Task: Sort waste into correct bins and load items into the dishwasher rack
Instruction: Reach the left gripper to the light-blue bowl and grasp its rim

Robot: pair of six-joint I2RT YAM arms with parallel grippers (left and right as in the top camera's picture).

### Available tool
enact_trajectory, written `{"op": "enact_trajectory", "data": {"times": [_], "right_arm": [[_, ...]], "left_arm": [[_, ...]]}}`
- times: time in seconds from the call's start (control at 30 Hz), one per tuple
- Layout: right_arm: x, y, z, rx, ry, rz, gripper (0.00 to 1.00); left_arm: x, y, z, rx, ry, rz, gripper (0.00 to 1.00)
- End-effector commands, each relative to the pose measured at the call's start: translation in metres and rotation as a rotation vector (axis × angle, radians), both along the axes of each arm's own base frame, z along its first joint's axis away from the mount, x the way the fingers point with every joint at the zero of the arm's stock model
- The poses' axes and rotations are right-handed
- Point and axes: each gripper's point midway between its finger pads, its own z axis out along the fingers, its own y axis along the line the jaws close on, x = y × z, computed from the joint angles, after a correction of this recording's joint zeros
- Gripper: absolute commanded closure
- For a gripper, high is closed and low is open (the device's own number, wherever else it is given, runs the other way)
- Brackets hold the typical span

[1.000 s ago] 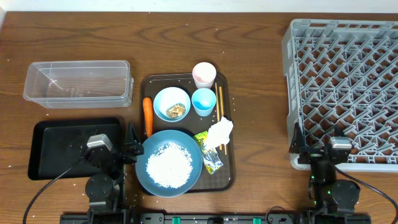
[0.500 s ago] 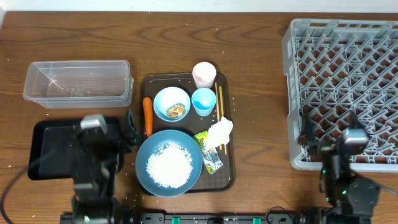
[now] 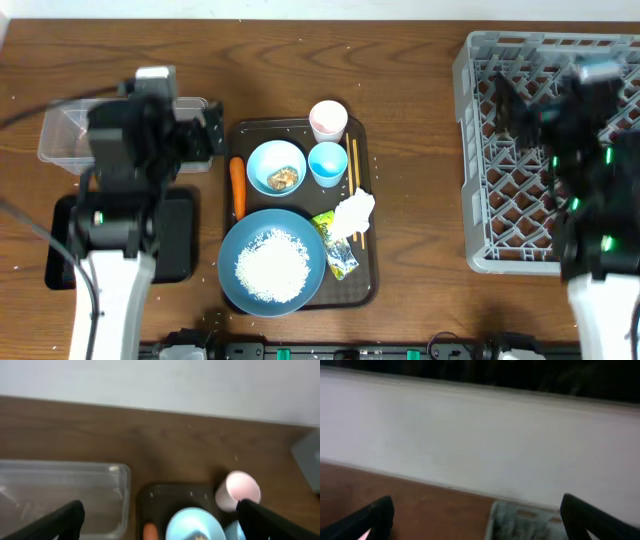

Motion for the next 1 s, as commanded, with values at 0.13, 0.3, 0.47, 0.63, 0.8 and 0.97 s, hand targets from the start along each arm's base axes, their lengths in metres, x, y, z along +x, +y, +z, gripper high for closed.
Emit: {"op": "enact_trajectory", "data": {"times": [0.13, 0.3, 0.47, 0.63, 0.8, 0.97], "right_arm": [[0.041, 0.034, -0.008, 0.049, 0.236, 0.217, 0.01], [0.045, 0.052, -0.025, 0.111, 0.360, 0.334, 0.01], [0.039, 0.065, -0.029, 0.182, 0.401, 0.416, 0.01], [0.033, 0.073, -0.027, 0.221, 0.415, 0.469, 0.01], [0.028, 0.074, -0.033, 0.234, 0.452, 0.473, 0.12], [0.027, 0.074, -0.035, 0.238, 0.464, 0.472, 0.15]], "left_arm": [[0.017, -0.052, -0.021, 0.045, 0.164, -0.173, 0.02], [0.015, -0.093, -0.059, 0.064, 0.276, -0.280, 0.02], [0.012, -0.114, -0.099, 0.077, 0.399, -0.325, 0.02], [0.002, -0.116, -0.127, 0.093, 0.515, -0.334, 0.02], [-0.017, -0.112, -0.166, 0.118, 0.671, -0.338, 0.01], [-0.030, -0.122, -0.198, 0.193, 0.762, -0.435, 0.06]]}}
